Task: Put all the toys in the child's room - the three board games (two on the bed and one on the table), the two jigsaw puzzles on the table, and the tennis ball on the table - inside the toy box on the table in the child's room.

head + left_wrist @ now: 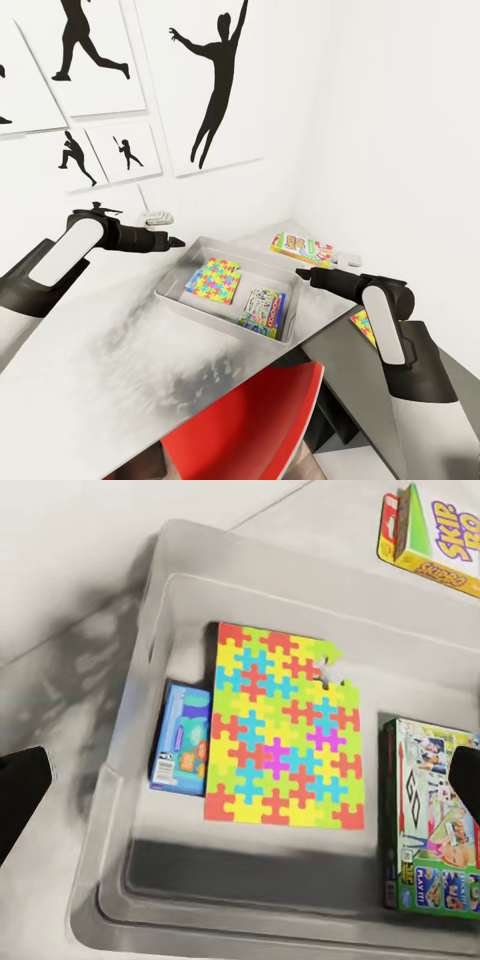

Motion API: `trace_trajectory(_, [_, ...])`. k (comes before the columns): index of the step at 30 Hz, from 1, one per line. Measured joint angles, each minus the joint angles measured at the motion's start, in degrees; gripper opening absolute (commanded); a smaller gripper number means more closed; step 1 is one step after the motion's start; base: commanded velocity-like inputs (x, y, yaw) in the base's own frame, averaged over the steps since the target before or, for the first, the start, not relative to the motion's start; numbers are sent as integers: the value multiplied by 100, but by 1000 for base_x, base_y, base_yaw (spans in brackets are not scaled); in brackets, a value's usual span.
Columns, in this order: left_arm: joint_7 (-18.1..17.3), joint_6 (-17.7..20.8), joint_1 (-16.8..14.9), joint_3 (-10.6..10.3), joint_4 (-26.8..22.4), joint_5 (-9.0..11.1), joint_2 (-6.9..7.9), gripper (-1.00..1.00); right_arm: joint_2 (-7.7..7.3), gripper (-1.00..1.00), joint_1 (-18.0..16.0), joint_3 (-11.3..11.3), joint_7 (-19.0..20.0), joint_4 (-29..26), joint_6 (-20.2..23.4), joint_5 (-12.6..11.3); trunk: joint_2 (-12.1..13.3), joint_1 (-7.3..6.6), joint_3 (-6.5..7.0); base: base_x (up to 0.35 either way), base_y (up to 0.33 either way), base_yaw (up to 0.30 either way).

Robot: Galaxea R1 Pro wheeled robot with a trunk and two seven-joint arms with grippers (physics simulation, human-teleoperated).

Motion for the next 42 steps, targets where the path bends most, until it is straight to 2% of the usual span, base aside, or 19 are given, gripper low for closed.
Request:
trace_trajectory(8, [-1, -5, -16, -2, 107, -116, -66, 100, 19, 100, 0, 77, -106, -1, 0, -16, 0, 0, 0, 0, 0, 0])
trace_trajectory(17, [-4, -9, -24, -3, 160, -138, -85, 100, 47, 100, 0, 92, -126, -2, 0, -27, 0, 0, 0, 0, 0, 0])
trace_trajectory(26, [-17, -16, -26, -8, 236, -193, -92, 100, 205, 100, 32, 89, -139, -3, 0, -12, 0, 0, 0, 0, 0, 0])
trace_trajectory(34, [-111, -21, -17, -16, 380, -487, -170, 100, 297, 100, 42, 93, -272, 3, 1, -2, 0, 0, 0, 0, 0, 0])
trace_trajectory(36, [-239, -26, -14, -17, 496, -654, -216, 100, 330, 100, 34, 93, -391, 4, 1, -7, 0, 0, 0, 0, 0, 0])
trace_trajectory(39, [-334, -30, -13, -18, 567, -748, -242, 100, 343, 100, 27, 94, -460, 6, 1, -13, 0, 0, 0, 0, 0, 0])
trace_trajectory(41, [-541, -37, -11, -14, 710, -953, -297, 100, 369, 100, 15, 94, -573, 11, 1, -22, 0, 0, 0, 0, 0, 0])
trace_trajectory(42, [-545, -37, -12, -13, 712, -957, -298, 100, 369, 100, 15, 94, -575, 11, 1, -23, 0, 0, 0, 0, 0, 0])
